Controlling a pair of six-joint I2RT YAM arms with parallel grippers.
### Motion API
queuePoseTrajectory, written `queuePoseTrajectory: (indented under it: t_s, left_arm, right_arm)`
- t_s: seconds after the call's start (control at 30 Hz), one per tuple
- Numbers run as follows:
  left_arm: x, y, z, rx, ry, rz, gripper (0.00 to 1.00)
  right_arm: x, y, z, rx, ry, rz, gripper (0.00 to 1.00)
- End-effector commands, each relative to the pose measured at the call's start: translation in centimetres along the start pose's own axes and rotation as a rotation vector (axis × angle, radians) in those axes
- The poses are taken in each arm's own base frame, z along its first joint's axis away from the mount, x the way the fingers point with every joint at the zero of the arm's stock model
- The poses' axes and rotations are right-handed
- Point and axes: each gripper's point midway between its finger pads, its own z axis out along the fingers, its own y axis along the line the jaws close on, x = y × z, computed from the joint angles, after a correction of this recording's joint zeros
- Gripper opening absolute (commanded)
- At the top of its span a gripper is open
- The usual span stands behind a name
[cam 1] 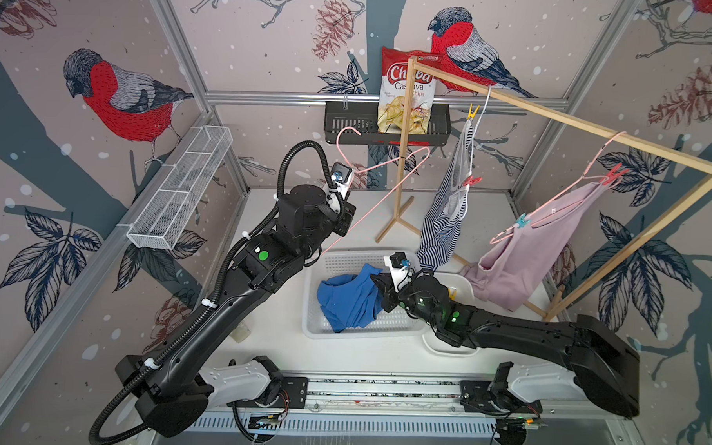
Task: Remove the clothespins securing tank tops to the hanger
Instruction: Place the tank top in the basket.
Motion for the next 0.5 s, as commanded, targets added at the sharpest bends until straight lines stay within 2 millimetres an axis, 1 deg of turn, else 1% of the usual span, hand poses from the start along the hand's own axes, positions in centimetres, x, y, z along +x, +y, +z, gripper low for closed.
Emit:
queuePoseTrajectory:
  t_s: [0.0, 0.1, 0.17, 0.23, 0.27, 0.3, 0.37, 0.4, 0.47]
  left_arm:
    - [0.4, 0.3, 0.1, -0.019, 0.005, -0.004, 0.00]
    - [1.2, 0.0, 0.3, -0.011, 0.023, -0.010, 0.00]
    - [1.5, -0.5, 0.5, 0.015, 0.034, -0.011, 0.00]
    - [1.7, -1.1, 0.5, 0.042, 0.038, -0.007, 0.00]
    - [1.9, -1.3, 0.5, 0.047, 0.041, -0.003, 0.00]
    - [2.0, -1.4, 0.6, 0.051, 0.044, 0.002, 0.00]
    - [2.4, -1.6, 0.7, 0.055, 0.051, 0.014, 0.00]
    - [2.7, -1.7, 0.7, 0.059, 0.057, 0.024, 0.00]
    - [3.1, -2.0, 0.6, 0.065, 0.064, 0.043, 0.00]
  right_arm:
    - [1.7, -0.8, -0.3, 0.003, 0.060, 0.057, 0.11]
    - [3.2, -1.9, -0.5, 0.041, 0.111, 0.085, 0.12]
    - [3.3, -2.1, -0.8, 0.052, 0.121, 0.090, 0.15]
    - [2.9, -2.3, -1.2, 0.064, 0.114, 0.096, 0.20]
    - [3.1, -2.6, -1.3, 0.079, 0.124, 0.099, 0.22]
    - [2.1, -2.7, -1.8, 0.086, 0.098, 0.105, 0.28]
    - [1.3, -3.0, -2.5, 0.106, 0.085, 0.113, 0.43]
    - [0.6, -3.1, -2.9, 0.110, 0.070, 0.118, 0.48]
    - [-0.9, -3.1, -3.7, 0.108, 0.037, 0.121, 0.51]
